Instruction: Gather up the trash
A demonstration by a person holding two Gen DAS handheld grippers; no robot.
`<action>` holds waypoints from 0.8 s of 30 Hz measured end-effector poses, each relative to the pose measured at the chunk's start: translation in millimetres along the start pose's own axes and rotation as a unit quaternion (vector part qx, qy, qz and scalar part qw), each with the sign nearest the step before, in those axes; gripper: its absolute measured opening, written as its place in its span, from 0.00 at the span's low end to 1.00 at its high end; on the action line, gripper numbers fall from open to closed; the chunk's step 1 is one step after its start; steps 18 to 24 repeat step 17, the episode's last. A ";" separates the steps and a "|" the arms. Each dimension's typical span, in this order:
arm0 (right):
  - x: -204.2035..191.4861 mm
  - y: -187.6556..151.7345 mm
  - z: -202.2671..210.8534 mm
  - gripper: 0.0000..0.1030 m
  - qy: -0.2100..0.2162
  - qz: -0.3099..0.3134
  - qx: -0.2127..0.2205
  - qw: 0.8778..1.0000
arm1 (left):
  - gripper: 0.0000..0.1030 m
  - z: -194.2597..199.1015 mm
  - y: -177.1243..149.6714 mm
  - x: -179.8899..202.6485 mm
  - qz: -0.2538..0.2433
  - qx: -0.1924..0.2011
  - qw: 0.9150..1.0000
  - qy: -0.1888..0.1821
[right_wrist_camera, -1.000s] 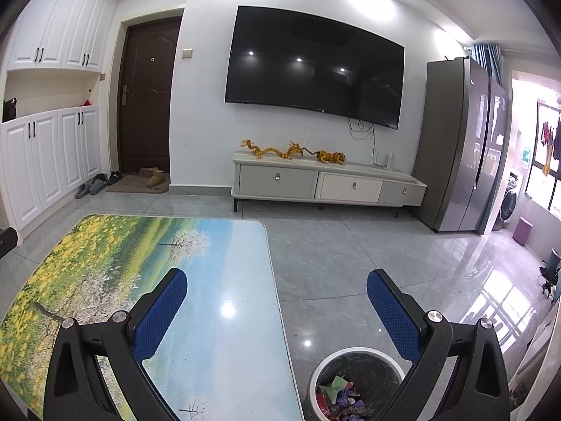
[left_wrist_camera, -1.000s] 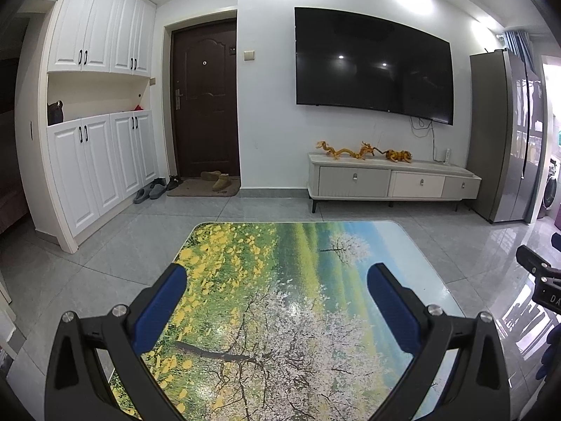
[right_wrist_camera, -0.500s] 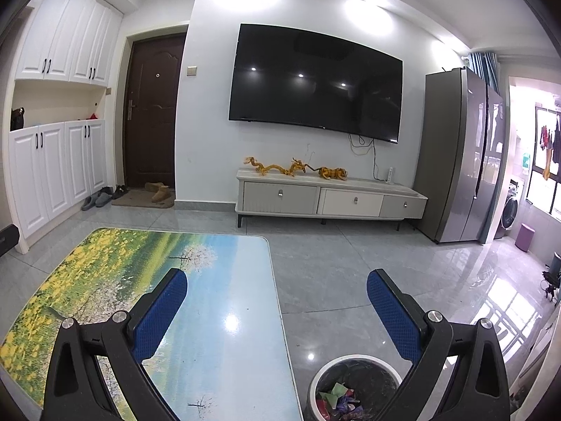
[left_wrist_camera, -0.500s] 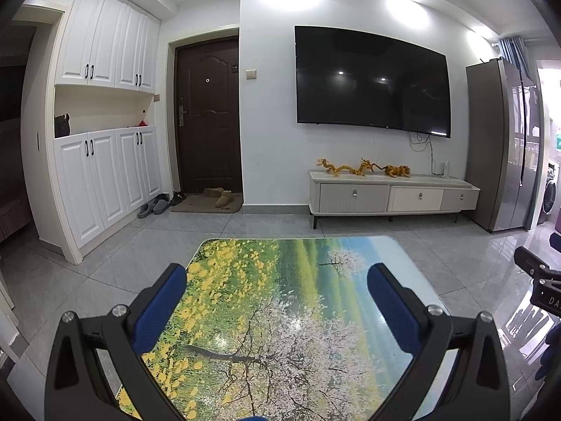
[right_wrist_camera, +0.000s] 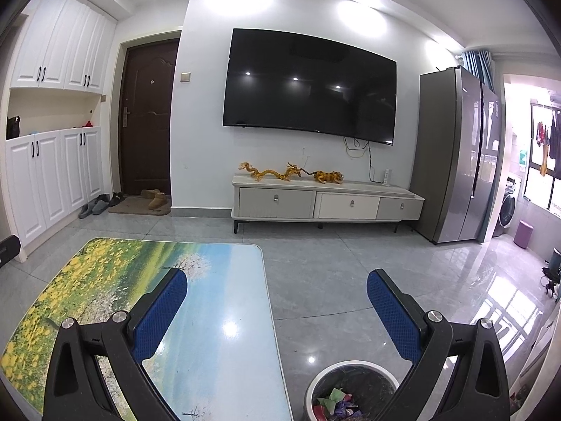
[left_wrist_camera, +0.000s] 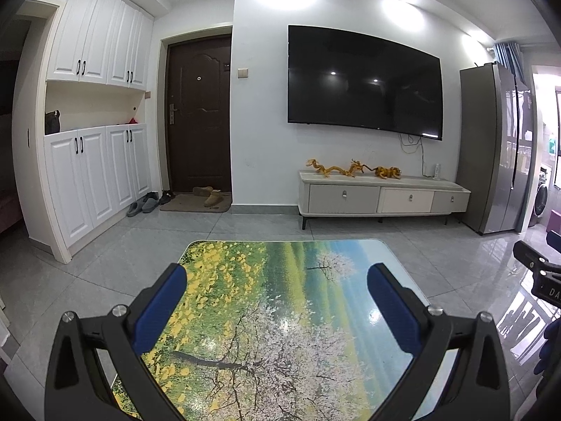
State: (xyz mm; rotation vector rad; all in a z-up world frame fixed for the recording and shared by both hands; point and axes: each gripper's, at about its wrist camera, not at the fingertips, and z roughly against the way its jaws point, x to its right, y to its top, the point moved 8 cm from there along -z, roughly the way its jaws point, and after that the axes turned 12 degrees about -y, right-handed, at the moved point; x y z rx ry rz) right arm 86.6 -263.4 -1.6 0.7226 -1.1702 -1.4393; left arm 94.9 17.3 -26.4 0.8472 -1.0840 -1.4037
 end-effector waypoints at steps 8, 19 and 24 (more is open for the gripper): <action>-3.2 -1.9 -9.8 1.00 0.000 0.003 -0.011 1.000 | 1.00 -9.3 -3.0 -5.3 0.011 -0.003 1.000 -0.013; -8.5 -4.8 -21.3 1.00 0.003 0.005 -0.020 1.000 | 1.00 -19.0 -7.8 -13.2 0.010 -0.019 1.000 0.000; -8.5 -4.8 -21.3 1.00 0.003 0.005 -0.020 1.000 | 1.00 -19.0 -7.8 -13.2 0.010 -0.019 1.000 0.000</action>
